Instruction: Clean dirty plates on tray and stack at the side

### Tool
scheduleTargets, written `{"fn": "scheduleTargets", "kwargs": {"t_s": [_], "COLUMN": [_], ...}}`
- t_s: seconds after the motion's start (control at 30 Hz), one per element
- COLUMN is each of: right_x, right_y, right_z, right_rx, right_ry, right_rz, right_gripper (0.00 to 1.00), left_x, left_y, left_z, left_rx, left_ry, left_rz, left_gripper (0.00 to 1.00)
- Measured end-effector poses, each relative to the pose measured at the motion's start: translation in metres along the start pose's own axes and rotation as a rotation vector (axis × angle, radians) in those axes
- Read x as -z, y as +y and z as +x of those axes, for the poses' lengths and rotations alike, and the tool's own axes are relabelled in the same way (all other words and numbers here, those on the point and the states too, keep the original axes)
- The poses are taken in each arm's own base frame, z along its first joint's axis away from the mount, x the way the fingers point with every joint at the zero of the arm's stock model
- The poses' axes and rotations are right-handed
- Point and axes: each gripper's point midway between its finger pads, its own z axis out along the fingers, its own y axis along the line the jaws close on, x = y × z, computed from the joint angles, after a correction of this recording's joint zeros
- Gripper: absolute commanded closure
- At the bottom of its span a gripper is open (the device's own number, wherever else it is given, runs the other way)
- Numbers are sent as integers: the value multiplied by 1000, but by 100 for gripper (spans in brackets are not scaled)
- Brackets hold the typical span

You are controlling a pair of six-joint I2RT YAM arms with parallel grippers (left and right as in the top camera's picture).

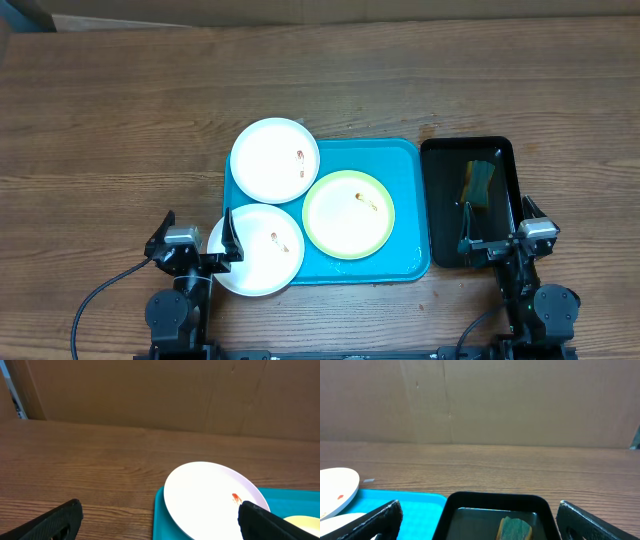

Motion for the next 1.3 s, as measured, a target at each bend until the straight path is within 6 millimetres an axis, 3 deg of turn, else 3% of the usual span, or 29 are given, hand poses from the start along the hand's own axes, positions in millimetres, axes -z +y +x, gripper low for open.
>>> {"fn": "scheduleTargets", "kwargs": {"t_s": [0.47, 0.77, 0.87, 1.1, 1.3], "right_x": [0, 0, 0, 1, 2], "right_y": [0, 0, 0, 0, 6], "right_z": [0, -2, -2, -16, -13], "right_rx": [0, 1, 1, -20, -130], "right_ry": [-1, -9, -9, -64, -11], "right_rz": [0, 0, 0, -2, -33], "right_gripper": [0, 0, 0, 0, 0], "left_x": [0, 5, 15, 37, 24], "left_y": [3, -21, -29, -47, -64], "left_z": [-6, -4, -25, -106, -141], "left_rx": [0, 83, 119, 141, 192], "left_ry": [-25, 36, 72, 249, 626], "left_rz": [-18, 115, 142, 173, 204], "left_gripper": [0, 0, 0, 0, 0]}}
